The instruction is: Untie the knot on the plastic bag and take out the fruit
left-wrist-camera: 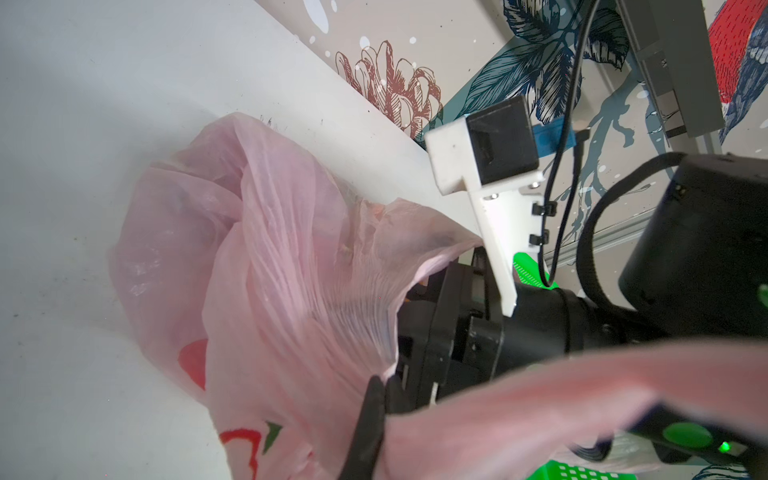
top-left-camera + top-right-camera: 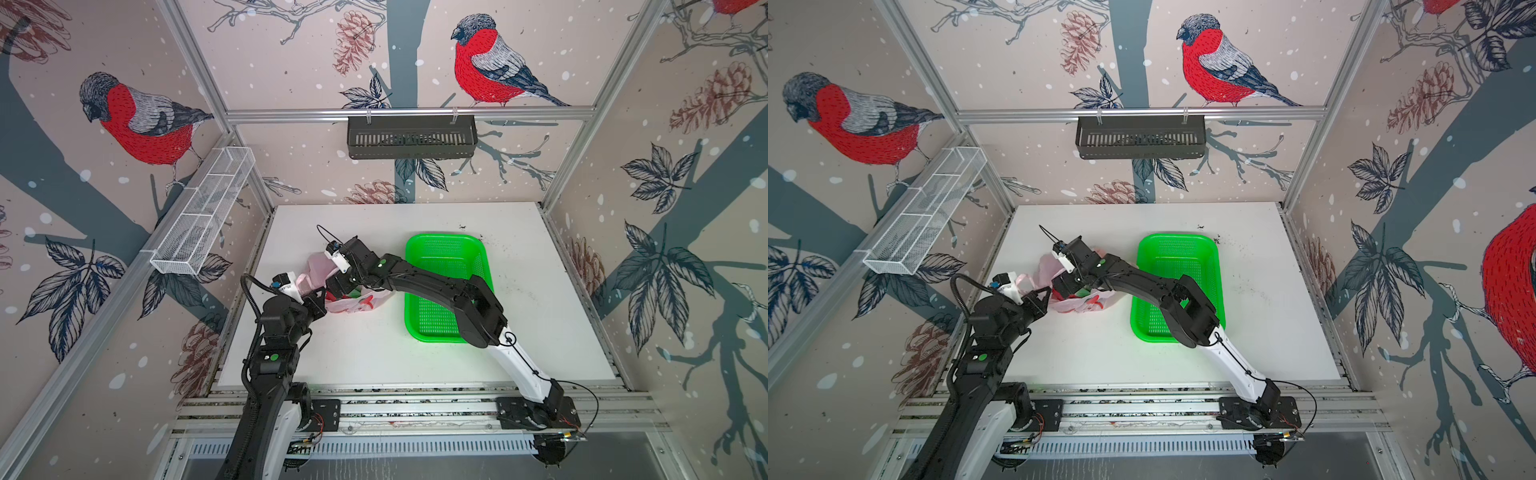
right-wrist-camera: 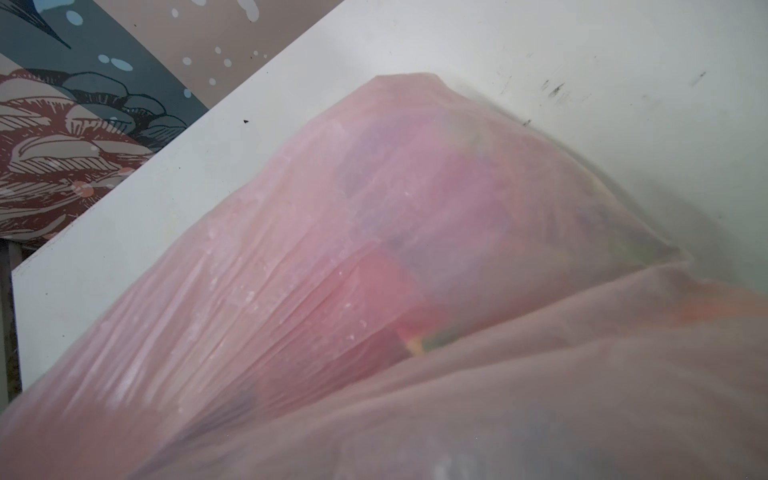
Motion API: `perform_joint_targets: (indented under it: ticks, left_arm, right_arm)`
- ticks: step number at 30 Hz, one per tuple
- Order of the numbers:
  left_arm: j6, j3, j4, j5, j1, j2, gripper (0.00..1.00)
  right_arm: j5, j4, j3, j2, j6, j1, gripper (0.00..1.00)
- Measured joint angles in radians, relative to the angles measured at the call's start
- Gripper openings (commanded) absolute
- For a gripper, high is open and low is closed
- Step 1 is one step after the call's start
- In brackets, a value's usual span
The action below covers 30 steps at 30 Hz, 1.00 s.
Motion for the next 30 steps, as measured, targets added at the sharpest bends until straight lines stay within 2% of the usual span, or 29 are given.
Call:
perform_joint_targets:
  ticks: [12,20,23,30]
  left_arm:
    - [-0.009,-0.008,0.051,-0.005,0.000,0.016,0.00]
    - [-0.028,-0.029,0.106,-0.058,0.000,0.025,0.00]
    - [-0.033,-0.035,0.126,-0.079,0.000,0.030,0.00]
    - [-0.037,-0.054,0.134,-0.089,0.000,0.053,0.00]
  right_arm:
    - [-0.039,0.009,0.072,0.081,0.051,-0.008,0.96]
    - [-0.049,0.024,0.097,0.113,0.058,-0.013,0.91]
    - [-0.044,0.039,0.111,0.126,0.057,-0.013,0.84]
    - [-0.032,0.061,0.117,0.132,0.051,-0.014,0.57]
